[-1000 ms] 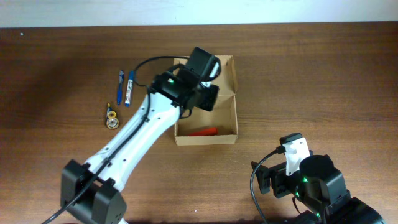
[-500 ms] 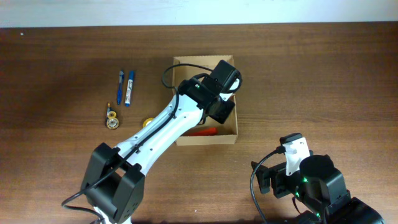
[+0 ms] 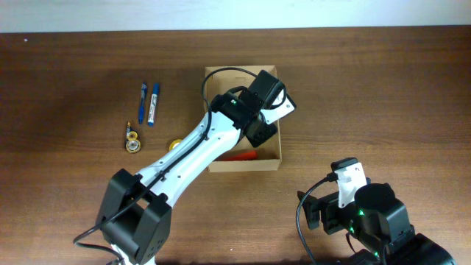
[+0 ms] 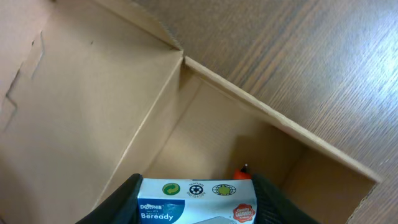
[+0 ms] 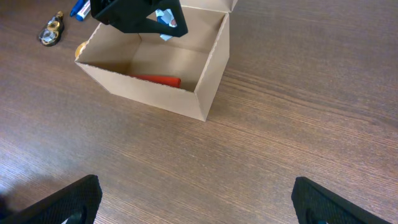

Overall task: Pack container
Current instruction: 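Carry the staple box into the box's right side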

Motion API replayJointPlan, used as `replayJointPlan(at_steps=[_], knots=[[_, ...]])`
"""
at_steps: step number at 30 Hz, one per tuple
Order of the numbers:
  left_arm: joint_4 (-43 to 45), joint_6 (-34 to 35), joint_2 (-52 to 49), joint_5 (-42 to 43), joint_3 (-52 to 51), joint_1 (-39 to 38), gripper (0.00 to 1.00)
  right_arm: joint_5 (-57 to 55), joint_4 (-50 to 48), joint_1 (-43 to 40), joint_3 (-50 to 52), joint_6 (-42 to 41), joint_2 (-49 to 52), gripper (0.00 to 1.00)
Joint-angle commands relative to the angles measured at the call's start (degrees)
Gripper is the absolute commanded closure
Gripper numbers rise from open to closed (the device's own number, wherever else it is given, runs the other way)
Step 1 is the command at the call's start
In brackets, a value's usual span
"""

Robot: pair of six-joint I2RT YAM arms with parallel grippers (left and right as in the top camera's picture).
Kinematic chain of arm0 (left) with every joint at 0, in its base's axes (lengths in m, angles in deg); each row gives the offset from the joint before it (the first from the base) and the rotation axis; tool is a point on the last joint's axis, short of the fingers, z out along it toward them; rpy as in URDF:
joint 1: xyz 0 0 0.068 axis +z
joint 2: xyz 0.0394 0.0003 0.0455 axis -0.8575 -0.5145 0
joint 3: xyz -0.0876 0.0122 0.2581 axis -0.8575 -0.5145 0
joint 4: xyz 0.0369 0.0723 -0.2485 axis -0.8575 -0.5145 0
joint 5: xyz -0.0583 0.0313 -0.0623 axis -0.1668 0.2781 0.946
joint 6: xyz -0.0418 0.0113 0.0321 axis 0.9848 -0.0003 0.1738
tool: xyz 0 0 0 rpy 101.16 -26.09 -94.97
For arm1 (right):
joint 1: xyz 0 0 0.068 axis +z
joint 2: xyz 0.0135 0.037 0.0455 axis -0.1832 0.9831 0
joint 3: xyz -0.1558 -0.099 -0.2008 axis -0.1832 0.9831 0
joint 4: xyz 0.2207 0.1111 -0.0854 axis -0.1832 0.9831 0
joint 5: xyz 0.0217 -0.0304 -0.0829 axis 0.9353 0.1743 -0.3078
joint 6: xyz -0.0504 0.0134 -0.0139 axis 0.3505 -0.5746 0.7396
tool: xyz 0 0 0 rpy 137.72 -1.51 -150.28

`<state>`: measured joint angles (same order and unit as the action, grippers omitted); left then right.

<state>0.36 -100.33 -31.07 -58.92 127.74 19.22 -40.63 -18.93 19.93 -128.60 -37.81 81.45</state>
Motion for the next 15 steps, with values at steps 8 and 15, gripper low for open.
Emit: replayJointPlan(at_steps=[8,15], knots=[[1.73,-7.1,-3.8,-2.58,0.98,-6.73,0.7,-0.5,-0.13,0.31,0.11,0.22,-0.33,0.01],[2.73,-10.71,-3.89,-2.51,0.98,-6.91,0.7,-0.5,-0.13,0.31,0.11,0.22,-0.33,0.01]])
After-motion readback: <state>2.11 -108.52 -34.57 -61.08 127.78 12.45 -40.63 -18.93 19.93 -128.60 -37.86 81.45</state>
